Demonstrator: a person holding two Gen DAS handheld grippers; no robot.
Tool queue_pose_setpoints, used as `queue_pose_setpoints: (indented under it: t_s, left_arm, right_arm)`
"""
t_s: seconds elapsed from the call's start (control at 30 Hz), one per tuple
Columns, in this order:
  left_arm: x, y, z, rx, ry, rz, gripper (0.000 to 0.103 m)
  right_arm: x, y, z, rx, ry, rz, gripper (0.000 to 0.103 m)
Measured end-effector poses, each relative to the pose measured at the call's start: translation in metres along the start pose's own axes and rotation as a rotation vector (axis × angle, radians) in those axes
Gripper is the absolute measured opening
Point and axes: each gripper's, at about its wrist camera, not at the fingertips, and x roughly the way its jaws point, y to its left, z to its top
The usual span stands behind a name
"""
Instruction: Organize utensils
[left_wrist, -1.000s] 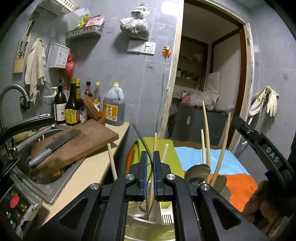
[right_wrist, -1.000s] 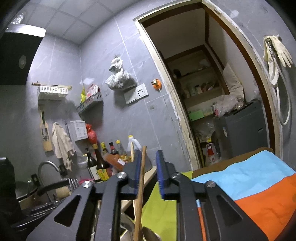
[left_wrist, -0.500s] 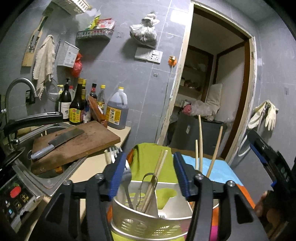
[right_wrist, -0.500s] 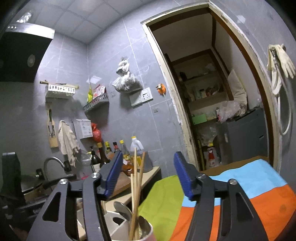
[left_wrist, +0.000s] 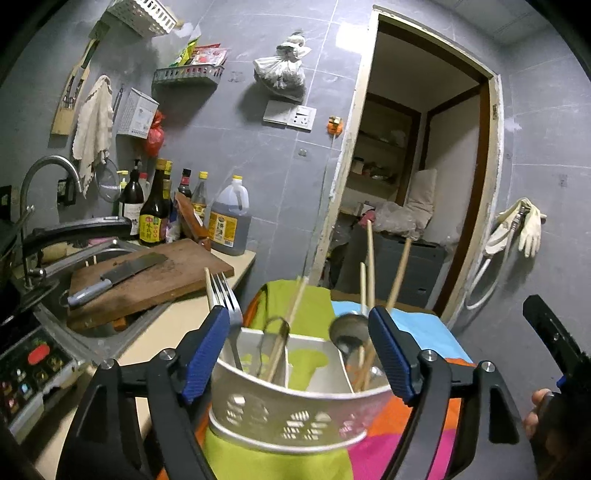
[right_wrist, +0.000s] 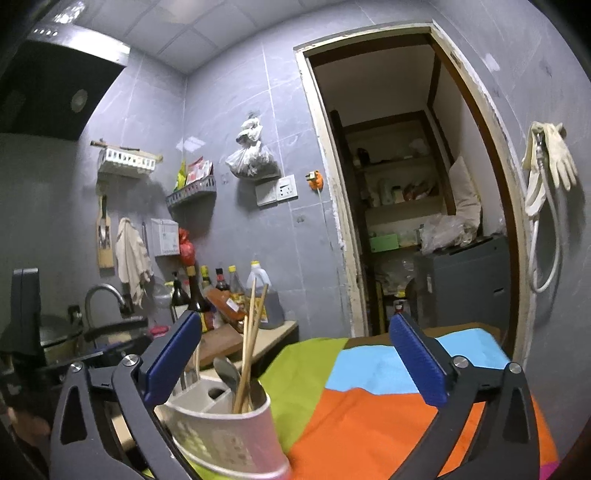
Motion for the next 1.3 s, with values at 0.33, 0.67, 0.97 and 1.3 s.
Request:
queue_pose_setpoints:
  t_s: [0.33,0.67,0.97,1.3]
  left_arm:
    - [-0.033,-0.024,-0.027,0.063,0.035,-0.043,0.082]
    - [-0.054,-0.041,-0.061,0.113,0.063,-0.042,0.085]
    - [-0.07,-0.04,-0.092,0.118,0.042,-0.018,0.096]
    - [-0.081,-0.036,-0.113,0.121,0.025,-0.001,0.098]
  right_arm:
    - [-0.05,-0.009,-0.007,-0.045,0.088,-0.043,0.103]
    - [-0.09,-0.011,-0.026,-0.073,0.155,-0.105,0.103]
    - [-0.121,-0.012,-0.048,-0.115,0.165,-0.199,0.103]
    - [-0.135,-0.014,-0.065,-0.137,0.159,-0.243,0.103]
